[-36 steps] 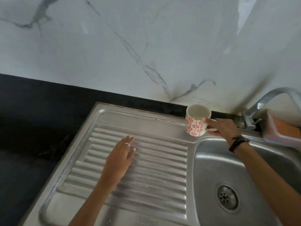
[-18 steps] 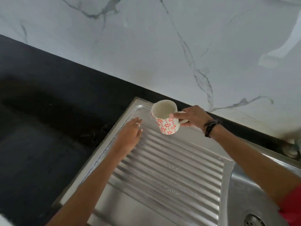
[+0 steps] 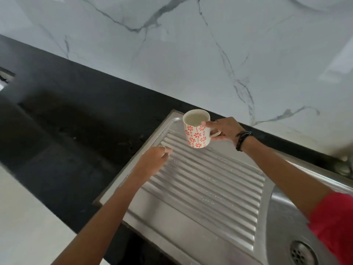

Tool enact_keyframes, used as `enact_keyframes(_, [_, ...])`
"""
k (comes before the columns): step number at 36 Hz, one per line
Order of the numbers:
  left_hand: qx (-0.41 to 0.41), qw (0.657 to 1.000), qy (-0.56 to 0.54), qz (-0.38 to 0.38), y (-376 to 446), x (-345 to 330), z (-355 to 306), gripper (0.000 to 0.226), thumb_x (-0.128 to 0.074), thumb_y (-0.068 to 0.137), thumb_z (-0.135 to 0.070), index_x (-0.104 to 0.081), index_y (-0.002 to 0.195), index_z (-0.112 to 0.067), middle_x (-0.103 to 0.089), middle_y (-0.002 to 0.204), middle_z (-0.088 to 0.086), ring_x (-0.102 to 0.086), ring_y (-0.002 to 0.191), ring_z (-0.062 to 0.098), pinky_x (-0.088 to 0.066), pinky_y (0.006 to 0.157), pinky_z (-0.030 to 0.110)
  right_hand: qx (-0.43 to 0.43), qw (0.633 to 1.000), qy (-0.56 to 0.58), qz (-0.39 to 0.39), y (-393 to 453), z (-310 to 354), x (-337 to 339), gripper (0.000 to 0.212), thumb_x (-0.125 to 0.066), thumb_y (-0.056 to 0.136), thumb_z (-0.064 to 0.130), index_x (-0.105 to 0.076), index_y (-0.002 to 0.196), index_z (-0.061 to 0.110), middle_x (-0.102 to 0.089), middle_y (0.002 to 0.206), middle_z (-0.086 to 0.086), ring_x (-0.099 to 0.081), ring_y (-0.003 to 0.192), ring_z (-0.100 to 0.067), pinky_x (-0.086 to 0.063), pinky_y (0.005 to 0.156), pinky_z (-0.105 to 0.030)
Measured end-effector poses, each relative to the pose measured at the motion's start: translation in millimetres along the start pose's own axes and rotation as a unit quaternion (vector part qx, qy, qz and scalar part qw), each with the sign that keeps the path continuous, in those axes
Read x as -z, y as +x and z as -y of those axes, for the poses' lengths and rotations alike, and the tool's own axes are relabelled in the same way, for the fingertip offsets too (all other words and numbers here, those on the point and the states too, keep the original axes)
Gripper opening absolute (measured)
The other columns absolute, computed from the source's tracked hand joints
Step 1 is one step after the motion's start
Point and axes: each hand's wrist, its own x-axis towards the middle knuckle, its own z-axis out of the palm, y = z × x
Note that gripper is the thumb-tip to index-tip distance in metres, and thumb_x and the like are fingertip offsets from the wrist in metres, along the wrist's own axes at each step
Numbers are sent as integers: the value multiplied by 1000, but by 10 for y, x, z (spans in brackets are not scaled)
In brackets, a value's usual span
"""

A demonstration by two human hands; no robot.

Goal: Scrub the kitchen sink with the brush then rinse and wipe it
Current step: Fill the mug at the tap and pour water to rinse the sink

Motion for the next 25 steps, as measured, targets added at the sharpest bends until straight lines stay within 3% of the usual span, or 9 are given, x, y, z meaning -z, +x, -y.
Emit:
enact_keyframes(7, [-15, 1000, -6, 24, 161, 16, 214, 35, -41, 98, -19, -54, 131, -17, -59, 128, 0, -55, 117, 12, -42, 99, 25, -18, 999, -26, -24, 37, 53, -66, 42, -79, 70, 29, -61, 92, -2, -66, 103, -21, -66, 97, -30, -54, 88, -43])
enact_keyframes(11, [-37, 998, 10, 46, 449, 109, 462, 35, -42, 98, -20, -54, 130, -19, -67, 113, 1, -66, 95, 14, -51, 88, 29, -32, 998, -36, -48, 178, 88, -136, 51, -76, 74, 28, -62, 105, -9, -66, 99, -18, -65, 95, -28, -54, 88, -39])
enact_keyframes(17, [-79, 995, 15, 60, 909, 239, 802, 36, -40, 98, -17, -52, 132, -17, -60, 127, 0, -60, 109, 14, -48, 93, 32, -41, 995, -71, -62, 456, 146, -284, 21, -71, 79, 29, -61, 79, 10, -64, 94, -11, -61, 89, -22, -53, 87, -35])
enact_keyframes(19, [-94, 994, 4, 61, 1051, 258, 895, 35, -39, 99, -16, -52, 131, -16, -62, 122, 1, -59, 111, 15, -43, 101, 33, -48, 993, -85, -66, 537, 158, -345, 19, -69, 80, 30, -61, 81, 13, -63, 97, -10, -60, 89, -21, -52, 84, -34])
enact_keyframes(22, [-128, 990, 6, 61, 1315, 267, 975, 31, -38, 98, -10, -59, 121, -11, -61, 99, 0, -55, 117, 18, -28, 114, 35, -64, 991, -101, -68, 651, 181, -399, 20, -70, 79, 30, -61, 81, 13, -62, 96, -10, -60, 86, -20, -53, 75, -27])
enact_keyframes(25, [-166, 985, 4, 53, 1612, 260, 976, 32, -38, 97, -7, -58, 122, -12, -64, 114, 3, -36, 136, 14, -14, 118, 34, -75, 984, -142, -81, 758, 226, -423, 26, -72, 76, 35, -59, 73, 13, -66, 95, -13, -65, 87, -23, -54, 82, -33])
